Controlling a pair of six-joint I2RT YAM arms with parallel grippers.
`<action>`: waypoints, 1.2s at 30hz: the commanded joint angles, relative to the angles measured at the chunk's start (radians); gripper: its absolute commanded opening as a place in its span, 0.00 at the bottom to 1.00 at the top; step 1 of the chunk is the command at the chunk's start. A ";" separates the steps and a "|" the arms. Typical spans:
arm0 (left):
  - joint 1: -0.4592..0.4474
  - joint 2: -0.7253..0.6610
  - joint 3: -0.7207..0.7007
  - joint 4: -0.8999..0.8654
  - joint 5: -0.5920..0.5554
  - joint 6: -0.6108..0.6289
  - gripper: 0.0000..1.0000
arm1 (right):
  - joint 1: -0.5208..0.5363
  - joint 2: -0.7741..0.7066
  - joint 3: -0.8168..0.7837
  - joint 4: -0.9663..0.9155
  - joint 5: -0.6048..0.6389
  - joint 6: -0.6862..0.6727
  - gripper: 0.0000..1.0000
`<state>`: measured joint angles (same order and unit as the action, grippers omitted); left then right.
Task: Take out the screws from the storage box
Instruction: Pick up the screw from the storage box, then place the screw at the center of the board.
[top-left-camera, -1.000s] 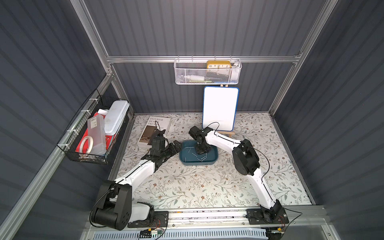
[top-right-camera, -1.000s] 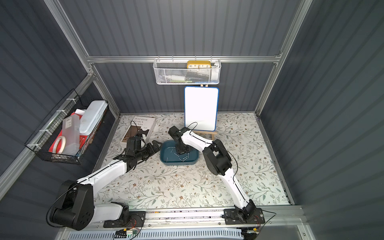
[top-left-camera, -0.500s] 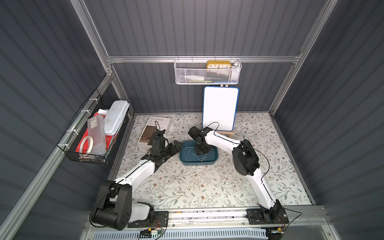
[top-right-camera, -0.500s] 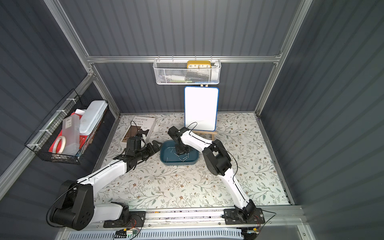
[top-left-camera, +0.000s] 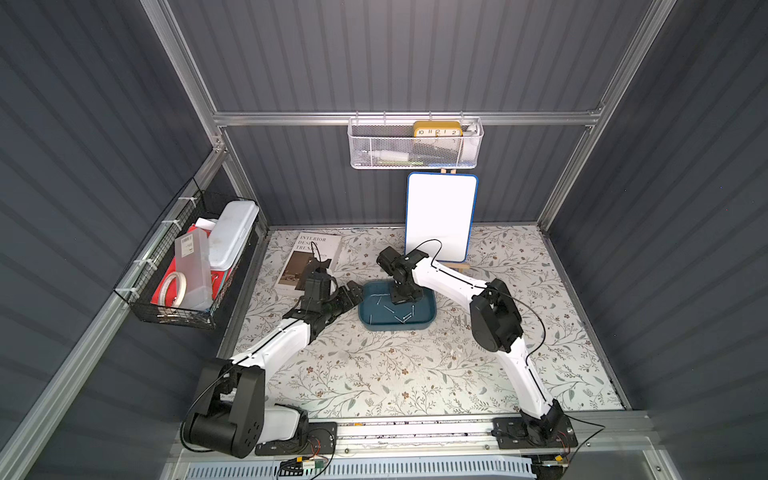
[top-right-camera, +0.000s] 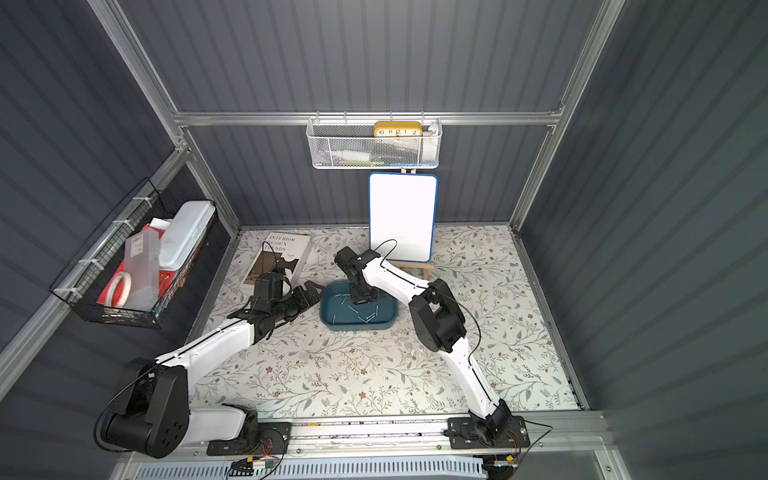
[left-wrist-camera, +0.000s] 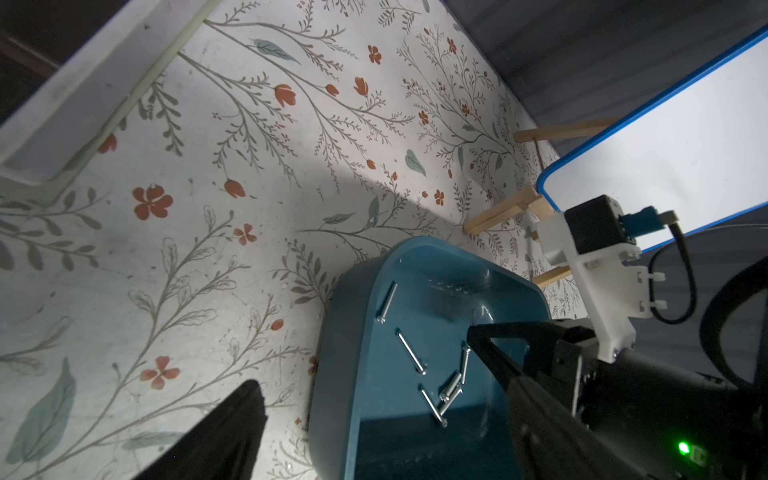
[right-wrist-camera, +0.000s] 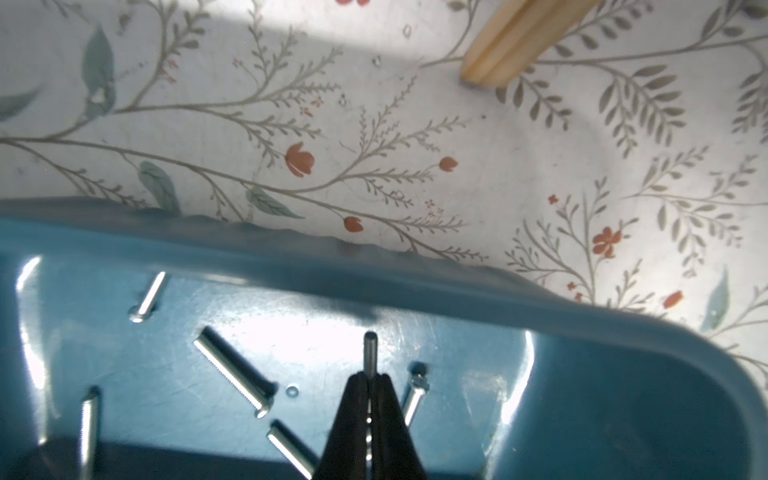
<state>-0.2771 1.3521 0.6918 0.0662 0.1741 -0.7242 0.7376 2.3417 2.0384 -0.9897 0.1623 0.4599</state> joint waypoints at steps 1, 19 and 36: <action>-0.004 0.010 0.037 -0.004 -0.020 0.012 0.95 | 0.005 -0.050 0.022 -0.031 0.026 0.018 0.06; -0.004 -0.004 0.037 -0.010 -0.039 0.018 0.95 | 0.005 -0.160 -0.103 -0.044 0.038 0.059 0.06; -0.004 -0.009 0.036 0.002 -0.044 0.029 0.94 | 0.006 -0.362 -0.328 0.004 0.068 0.132 0.06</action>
<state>-0.2771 1.3537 0.7078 0.0666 0.1349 -0.7231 0.7380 2.0056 1.7424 -0.9798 0.1974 0.5617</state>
